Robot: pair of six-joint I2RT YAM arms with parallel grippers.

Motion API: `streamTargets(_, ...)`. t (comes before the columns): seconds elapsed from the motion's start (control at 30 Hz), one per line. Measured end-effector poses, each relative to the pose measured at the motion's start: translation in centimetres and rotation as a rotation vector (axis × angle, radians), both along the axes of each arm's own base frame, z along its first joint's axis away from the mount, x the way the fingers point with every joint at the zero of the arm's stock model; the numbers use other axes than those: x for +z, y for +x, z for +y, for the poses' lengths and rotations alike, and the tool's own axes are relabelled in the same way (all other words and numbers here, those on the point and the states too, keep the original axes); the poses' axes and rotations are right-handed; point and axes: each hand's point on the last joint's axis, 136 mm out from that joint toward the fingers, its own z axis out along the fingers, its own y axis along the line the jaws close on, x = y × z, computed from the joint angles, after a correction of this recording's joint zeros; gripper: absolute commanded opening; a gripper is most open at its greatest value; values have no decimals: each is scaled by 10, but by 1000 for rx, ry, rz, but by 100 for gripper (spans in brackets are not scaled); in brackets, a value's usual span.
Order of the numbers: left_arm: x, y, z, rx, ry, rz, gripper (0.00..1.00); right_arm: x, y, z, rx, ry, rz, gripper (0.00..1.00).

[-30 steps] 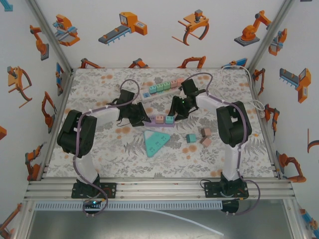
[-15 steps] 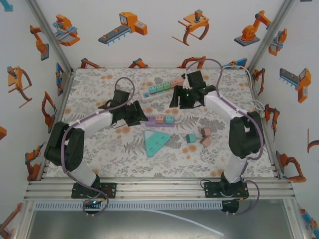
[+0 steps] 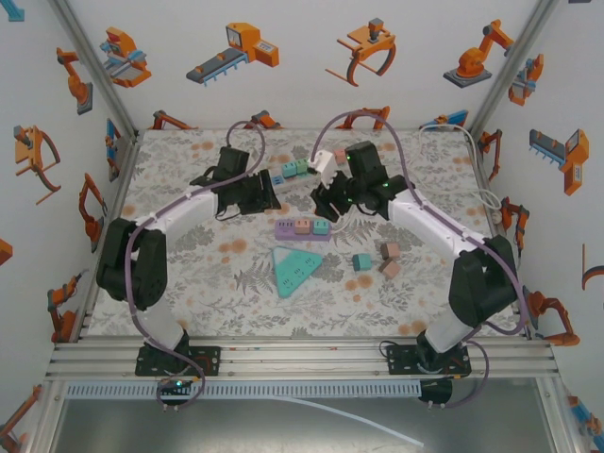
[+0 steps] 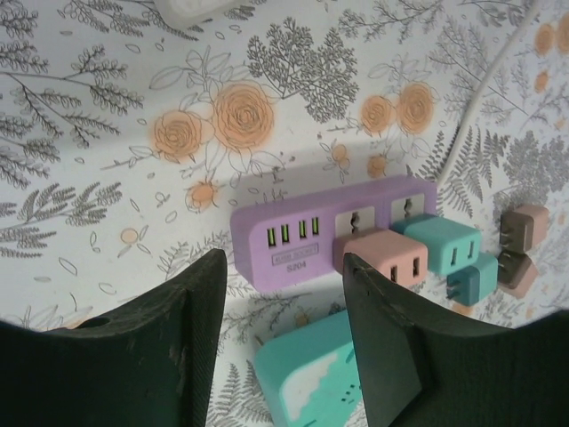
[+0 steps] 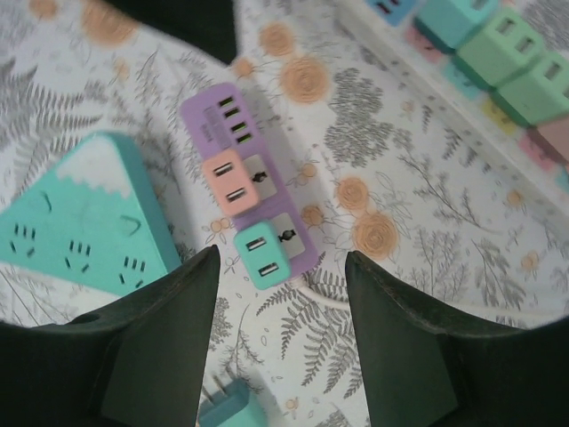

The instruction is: Pull the plug off the socket

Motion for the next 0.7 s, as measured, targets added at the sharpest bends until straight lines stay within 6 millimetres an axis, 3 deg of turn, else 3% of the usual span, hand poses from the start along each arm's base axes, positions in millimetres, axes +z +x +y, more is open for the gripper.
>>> streamTargets(0.17,-17,11,-4,-8,28,37,56,-26,-16,12,200,-52,-61,56)
streamTargets(0.43,-46,12,-11,-30,42,116,61,-81,-27,11,347,-155,-7,53)
streamTargets(0.7,-52,6,-17,-58,17,149,59,-94,-24,19,408,-158,12,35)
